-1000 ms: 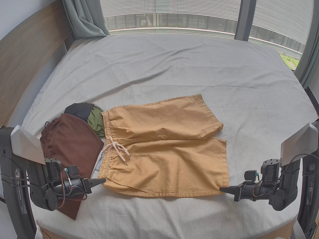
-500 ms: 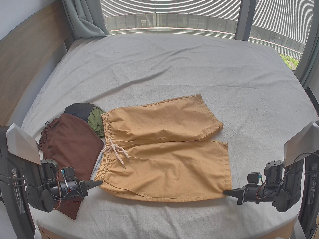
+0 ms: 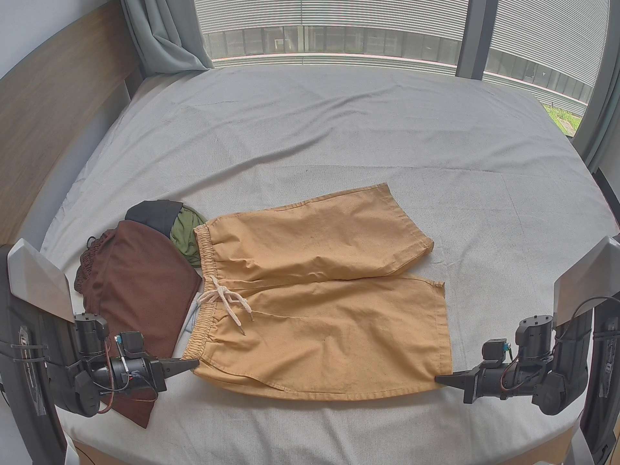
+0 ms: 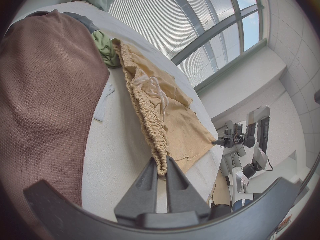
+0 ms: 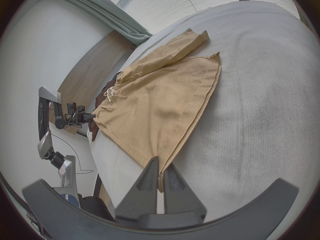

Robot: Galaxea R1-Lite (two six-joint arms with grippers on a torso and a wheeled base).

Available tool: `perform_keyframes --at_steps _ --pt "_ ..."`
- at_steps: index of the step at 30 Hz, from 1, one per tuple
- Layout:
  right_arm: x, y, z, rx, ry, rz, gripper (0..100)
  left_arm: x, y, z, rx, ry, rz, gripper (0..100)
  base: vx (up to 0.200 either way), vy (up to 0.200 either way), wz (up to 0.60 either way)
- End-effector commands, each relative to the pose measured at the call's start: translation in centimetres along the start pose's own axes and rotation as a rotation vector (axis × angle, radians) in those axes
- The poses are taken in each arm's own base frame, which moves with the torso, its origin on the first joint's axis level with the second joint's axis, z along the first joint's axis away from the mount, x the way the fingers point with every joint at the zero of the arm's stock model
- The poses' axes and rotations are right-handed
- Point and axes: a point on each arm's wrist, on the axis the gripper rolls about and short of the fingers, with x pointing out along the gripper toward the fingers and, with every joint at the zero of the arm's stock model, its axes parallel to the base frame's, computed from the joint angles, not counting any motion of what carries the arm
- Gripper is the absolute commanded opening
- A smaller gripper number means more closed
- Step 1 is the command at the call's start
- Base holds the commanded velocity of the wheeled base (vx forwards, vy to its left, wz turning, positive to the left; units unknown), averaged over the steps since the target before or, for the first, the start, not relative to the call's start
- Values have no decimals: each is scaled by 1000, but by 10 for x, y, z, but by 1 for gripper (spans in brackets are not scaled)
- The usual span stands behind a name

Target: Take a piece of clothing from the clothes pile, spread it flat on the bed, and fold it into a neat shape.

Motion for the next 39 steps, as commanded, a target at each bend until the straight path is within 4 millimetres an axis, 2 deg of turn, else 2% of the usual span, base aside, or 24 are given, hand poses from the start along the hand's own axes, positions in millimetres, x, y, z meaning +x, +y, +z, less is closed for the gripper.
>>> perform_keyframes --at_steps 1,16,21,25,36,39 --pt "-3 1 -5 -27 21 2 0 -10 -5 -5 19 9 -24 0 0 0 0" --pt "-16 5 -15 -52 62 47 0 -25 -9 -21 71 36 -77 0 0 0 0" --pt "-18 1 -14 -66 51 55 0 -30 -14 -29 81 52 -93 0 0 0 0" --pt "-20 3 -12 -73 41 88 0 -31 -9 -33 118 53 -97 0 0 0 0" --pt "-27 6 14 -142 -79 143 0 -26 -9 -18 170 18 -118 0 0 0 0" --pt "-27 7 24 -141 -116 153 0 -24 -13 -7 159 -2 -128 0 0 0 0"
